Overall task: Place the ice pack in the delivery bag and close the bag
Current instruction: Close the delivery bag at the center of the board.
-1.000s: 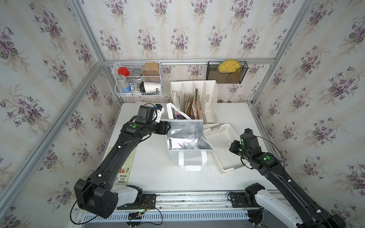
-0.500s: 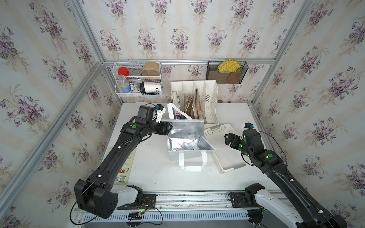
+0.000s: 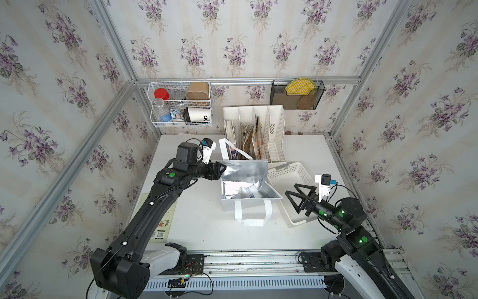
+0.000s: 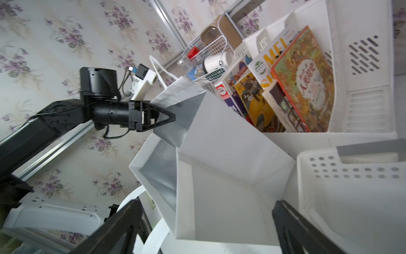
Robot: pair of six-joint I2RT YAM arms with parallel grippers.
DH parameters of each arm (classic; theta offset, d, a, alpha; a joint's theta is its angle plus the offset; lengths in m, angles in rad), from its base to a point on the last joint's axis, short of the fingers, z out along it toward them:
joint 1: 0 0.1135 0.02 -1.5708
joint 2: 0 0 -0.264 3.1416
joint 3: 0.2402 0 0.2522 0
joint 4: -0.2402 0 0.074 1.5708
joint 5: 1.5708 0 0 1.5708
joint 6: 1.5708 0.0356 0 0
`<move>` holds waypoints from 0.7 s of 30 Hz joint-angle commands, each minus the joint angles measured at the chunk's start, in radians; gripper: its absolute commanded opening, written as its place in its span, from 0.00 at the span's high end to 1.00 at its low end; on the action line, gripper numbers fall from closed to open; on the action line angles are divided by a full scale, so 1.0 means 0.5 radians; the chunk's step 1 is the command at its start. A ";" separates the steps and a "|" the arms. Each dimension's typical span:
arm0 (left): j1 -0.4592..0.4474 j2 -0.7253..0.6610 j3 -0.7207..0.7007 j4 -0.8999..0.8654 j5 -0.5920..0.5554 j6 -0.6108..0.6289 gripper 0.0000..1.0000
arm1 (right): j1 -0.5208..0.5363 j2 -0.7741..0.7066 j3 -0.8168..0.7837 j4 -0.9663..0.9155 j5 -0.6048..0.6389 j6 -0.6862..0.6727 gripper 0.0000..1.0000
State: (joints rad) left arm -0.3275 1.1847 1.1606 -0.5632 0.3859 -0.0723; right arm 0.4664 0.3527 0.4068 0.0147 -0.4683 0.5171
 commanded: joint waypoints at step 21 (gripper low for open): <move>0.008 0.010 0.022 0.074 -0.041 0.034 0.29 | 1.004 0.847 0.008 0.699 1.462 -0.573 0.31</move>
State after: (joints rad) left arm -0.3248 1.2083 1.1671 -0.5293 0.3683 -0.0650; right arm 0.9695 0.7460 0.3935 0.2634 0.1459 0.2756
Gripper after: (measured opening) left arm 0.716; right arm 0.704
